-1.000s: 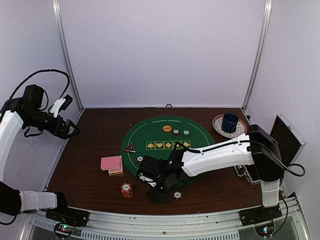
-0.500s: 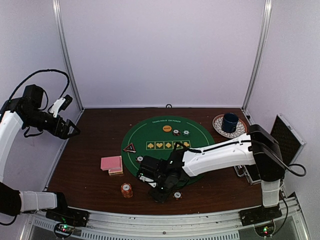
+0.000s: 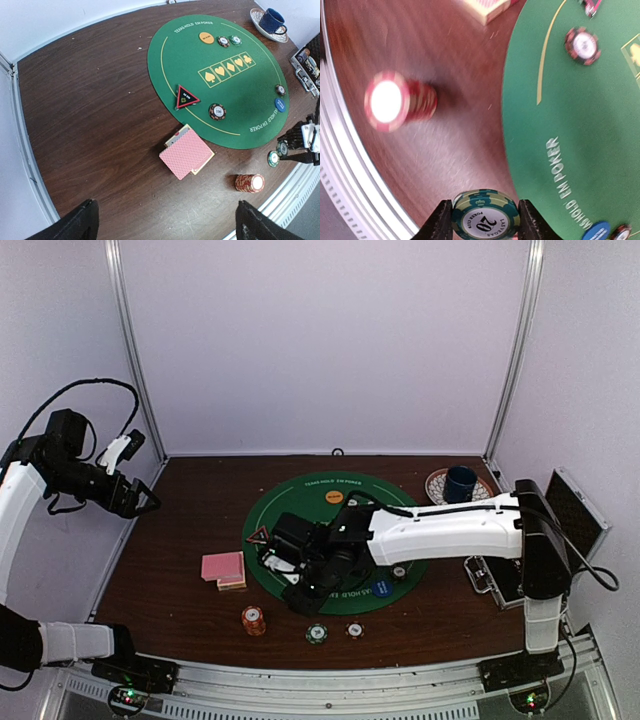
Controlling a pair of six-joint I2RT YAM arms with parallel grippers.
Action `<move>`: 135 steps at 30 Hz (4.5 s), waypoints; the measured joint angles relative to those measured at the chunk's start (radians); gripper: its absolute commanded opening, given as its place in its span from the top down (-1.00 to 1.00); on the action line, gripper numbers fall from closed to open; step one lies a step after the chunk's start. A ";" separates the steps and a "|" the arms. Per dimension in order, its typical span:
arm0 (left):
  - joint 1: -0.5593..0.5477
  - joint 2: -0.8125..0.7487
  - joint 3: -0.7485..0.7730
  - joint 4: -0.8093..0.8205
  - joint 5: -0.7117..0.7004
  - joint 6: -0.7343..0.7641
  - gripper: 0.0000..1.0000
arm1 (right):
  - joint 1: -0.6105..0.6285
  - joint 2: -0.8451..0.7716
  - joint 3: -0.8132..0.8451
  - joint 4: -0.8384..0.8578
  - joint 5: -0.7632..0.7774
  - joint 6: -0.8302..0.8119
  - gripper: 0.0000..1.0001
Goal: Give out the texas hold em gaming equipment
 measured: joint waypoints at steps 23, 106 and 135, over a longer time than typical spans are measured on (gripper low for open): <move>0.000 0.000 0.000 -0.001 0.002 0.000 -0.95 | -0.198 0.332 0.298 0.035 -0.024 -0.039 0.30; 0.000 -0.006 0.000 -0.002 0.012 0.000 -0.95 | 0.056 0.064 -0.131 0.019 -0.026 0.010 -0.22; 0.000 -0.005 0.019 -0.002 0.022 0.000 -0.95 | -0.028 -0.012 -0.160 0.000 0.045 0.004 0.62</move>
